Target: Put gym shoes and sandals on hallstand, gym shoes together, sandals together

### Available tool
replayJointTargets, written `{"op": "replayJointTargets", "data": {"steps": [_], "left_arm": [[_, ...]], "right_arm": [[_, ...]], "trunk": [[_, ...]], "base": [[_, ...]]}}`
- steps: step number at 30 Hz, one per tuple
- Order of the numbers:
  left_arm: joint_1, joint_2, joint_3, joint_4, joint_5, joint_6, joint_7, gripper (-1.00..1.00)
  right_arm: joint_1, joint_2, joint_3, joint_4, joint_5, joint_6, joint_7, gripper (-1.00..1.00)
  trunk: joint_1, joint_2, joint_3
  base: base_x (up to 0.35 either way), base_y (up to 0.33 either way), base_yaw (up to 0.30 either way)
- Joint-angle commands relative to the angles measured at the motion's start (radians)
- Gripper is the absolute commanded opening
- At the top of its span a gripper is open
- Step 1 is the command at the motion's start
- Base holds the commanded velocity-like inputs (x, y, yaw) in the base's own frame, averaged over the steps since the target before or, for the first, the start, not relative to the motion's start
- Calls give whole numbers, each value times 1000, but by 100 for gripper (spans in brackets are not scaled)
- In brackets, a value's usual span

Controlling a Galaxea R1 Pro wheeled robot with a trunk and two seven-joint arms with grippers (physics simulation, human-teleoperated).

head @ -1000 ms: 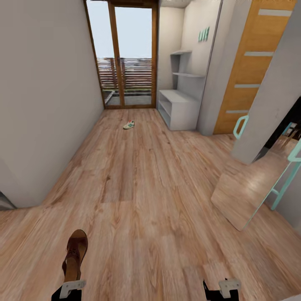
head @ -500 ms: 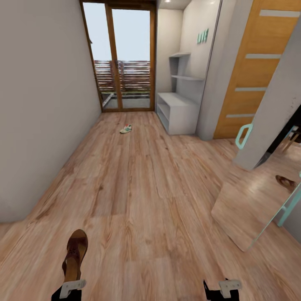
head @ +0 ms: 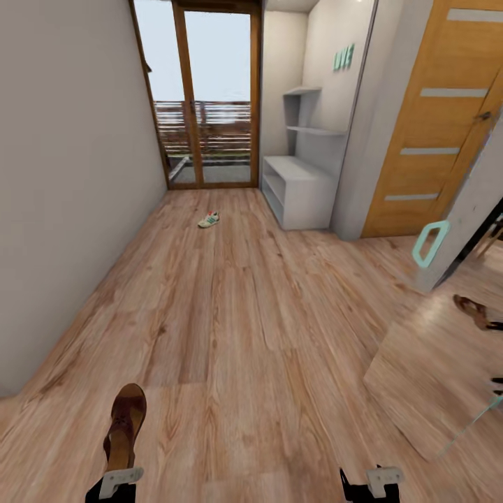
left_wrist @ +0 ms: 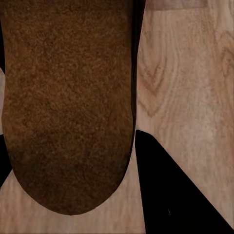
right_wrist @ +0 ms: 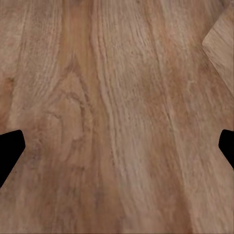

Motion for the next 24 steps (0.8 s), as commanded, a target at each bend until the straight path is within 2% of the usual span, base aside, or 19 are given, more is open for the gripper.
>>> {"op": "replayJointTargets", "data": {"steps": [1, 24], "left_arm": [[0, 0, 0, 1, 5, -2, -2, -100], [0, -1, 0, 1, 5, -2, -2, -100]], "right_arm": [[0, 1, -6, 1, 10, -3, 0, 100], [0, 1, -6, 3, 13, -3, 4, 100]], "trunk": [[0, 0, -1], [0, 0, -1]], "base": [[340, 53, 0], [340, 5, 0]]}}
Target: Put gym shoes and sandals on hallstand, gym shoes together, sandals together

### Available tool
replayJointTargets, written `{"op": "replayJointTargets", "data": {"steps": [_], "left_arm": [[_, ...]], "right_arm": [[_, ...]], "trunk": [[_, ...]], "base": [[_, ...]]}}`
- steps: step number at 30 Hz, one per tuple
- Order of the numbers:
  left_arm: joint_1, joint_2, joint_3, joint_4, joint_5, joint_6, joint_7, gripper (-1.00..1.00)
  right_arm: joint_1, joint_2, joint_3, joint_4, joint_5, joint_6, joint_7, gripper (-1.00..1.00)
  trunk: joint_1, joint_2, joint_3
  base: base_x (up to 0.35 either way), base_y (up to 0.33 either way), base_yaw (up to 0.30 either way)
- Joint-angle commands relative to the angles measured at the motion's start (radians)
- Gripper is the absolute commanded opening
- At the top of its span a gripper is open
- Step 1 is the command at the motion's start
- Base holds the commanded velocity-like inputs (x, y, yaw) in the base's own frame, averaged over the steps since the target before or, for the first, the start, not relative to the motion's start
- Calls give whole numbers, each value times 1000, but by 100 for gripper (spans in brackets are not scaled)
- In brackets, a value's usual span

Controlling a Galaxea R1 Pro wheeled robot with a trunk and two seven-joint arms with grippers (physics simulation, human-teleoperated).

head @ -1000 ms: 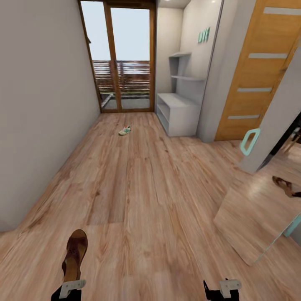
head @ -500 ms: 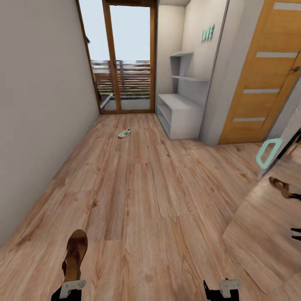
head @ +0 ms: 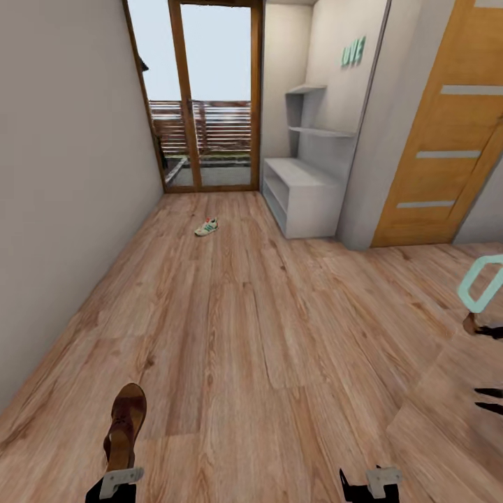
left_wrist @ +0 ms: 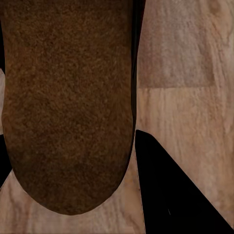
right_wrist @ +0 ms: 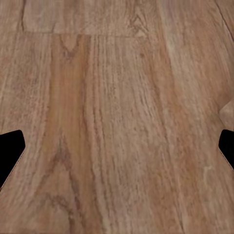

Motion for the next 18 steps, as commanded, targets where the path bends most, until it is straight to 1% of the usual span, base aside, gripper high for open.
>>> {"op": "replayJointTargets", "data": {"steps": [1, 18], "left_arm": [[0, 0, 0, 1, 5, -2, -2, -100], [0, 1, 0, 0, 5, -2, -2, -100]], "right_arm": [[-1, 1, -6, 1, 10, -3, 0, 100], [-1, 0, -5, 1, 12, -3, 2, 100]], "trunk": [[0, 0, -1], [0, 0, -1]], "base": [[340, 0, 0], [340, 0, 0]]}}
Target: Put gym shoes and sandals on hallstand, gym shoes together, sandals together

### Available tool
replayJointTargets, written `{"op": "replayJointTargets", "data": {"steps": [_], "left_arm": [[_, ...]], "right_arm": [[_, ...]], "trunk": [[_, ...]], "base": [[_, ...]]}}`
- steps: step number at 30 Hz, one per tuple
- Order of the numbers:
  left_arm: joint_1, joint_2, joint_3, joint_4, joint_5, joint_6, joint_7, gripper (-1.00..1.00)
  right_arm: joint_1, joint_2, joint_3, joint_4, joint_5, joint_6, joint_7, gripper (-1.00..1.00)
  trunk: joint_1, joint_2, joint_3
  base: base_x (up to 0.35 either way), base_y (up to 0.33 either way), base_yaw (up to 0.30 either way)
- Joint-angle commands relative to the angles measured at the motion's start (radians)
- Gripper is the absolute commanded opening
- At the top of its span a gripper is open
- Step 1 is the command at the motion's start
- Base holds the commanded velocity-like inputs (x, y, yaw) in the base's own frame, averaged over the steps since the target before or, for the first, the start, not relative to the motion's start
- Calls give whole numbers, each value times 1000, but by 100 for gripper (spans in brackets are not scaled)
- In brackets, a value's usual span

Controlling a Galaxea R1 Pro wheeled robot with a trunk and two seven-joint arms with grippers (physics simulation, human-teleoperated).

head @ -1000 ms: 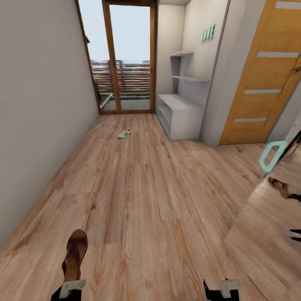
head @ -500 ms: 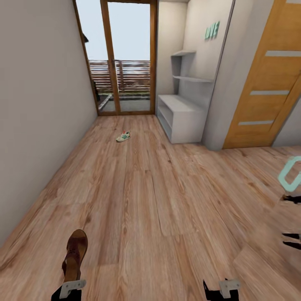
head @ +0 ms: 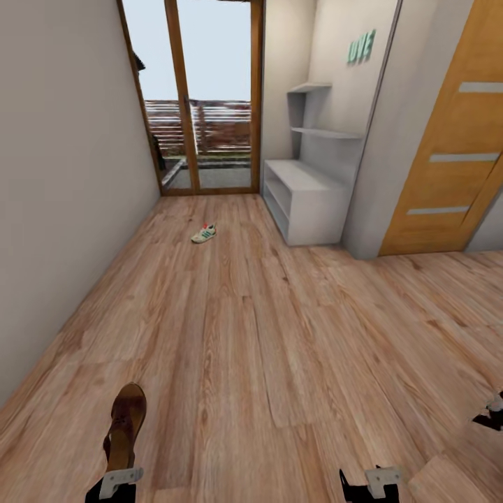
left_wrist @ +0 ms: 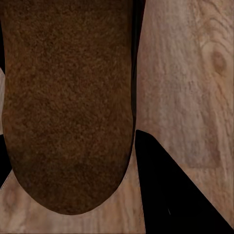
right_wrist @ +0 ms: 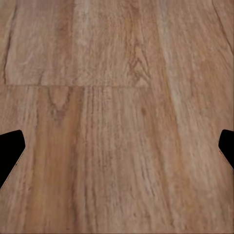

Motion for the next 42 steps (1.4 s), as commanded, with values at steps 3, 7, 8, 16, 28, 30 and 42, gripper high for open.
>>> {"op": "replayJointTargets", "data": {"steps": [3, 7, 8, 16, 28, 30, 42], "left_arm": [[-1, 0, 0, 1, 5, -2, -2, -100], [-1, 0, 0, 1, 5, -2, -2, -100], [-1, 0, 0, 1, 5, -2, -2, -100], [0, 1, 0, 1, 4, -2, -2, -100], [-1, 1, 0, 1, 4, -2, -2, -100], [-1, 1, 0, 1, 4, -2, -2, -100], [-1, 0, 0, 1, 3, -2, -2, -100]], "right_arm": [[-1, 1, -6, 1, 10, -3, 0, 100], [-1, 1, -6, 0, 10, -3, -1, 100], [-1, 1, -6, 0, 10, -3, -1, 100], [-1, 1, -7, 0, 8, -3, -5, 100], [-1, 0, -7, 1, 8, -3, -3, 100], [-1, -2, -7, 5, 10, -3, -1, 100], [-1, -6, -5, 23, 10, -3, 0, 100]], "trunk": [[0, 0, -1], [0, 0, -1], [0, 0, -1], [0, 0, -1], [0, 0, -1], [0, 0, -1], [0, 0, -1]], "base": [[340, 0, 0], [340, 0, 0], [340, 0, 0], [339, 0, 109], [339, 0, 151], [339, 0, 12], [340, 0, 2]]}}
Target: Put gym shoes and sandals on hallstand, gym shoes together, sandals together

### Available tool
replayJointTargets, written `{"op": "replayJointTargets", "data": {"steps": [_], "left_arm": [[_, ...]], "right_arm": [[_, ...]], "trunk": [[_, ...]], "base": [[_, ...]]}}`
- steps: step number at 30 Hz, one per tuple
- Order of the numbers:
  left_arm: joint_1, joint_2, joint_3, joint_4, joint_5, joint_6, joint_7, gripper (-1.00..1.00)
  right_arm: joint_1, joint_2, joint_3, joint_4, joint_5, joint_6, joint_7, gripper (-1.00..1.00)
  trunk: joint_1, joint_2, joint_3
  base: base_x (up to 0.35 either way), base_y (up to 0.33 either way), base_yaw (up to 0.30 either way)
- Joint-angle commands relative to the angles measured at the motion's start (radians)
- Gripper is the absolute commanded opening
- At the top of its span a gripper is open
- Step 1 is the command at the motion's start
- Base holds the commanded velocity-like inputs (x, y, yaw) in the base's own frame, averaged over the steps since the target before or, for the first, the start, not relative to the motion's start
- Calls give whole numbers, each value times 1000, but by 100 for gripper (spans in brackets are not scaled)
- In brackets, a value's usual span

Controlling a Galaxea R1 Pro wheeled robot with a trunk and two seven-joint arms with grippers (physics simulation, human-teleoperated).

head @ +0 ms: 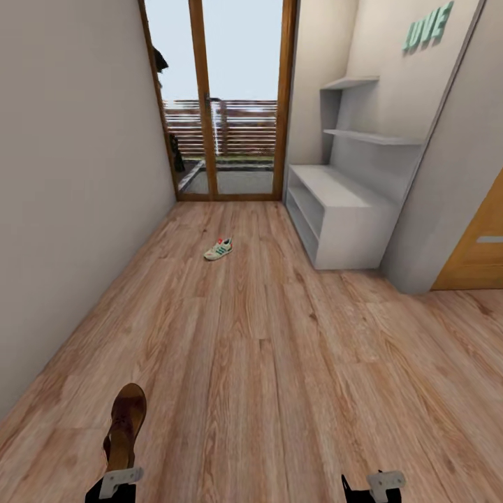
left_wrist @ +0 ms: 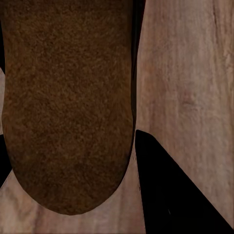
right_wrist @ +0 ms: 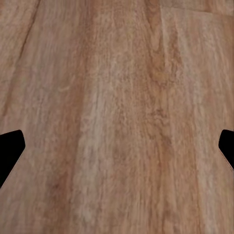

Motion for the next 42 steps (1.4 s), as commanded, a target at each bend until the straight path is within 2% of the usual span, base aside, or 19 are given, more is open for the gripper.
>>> {"op": "replayJointTargets", "data": {"steps": [1, 42], "left_arm": [[-1, 0, 0, 1, 5, -2, -2, -100], [-1, 0, 0, 1, 5, -2, -2, -100]], "right_arm": [[-1, 1, -6, 1, 10, -3, 0, 100], [0, 5, -6, 8, 10, -3, -1, 100]], "trunk": [[0, 0, -1], [0, 0, 9]], "base": [[340, 0, 0], [340, 0, 0]]}}
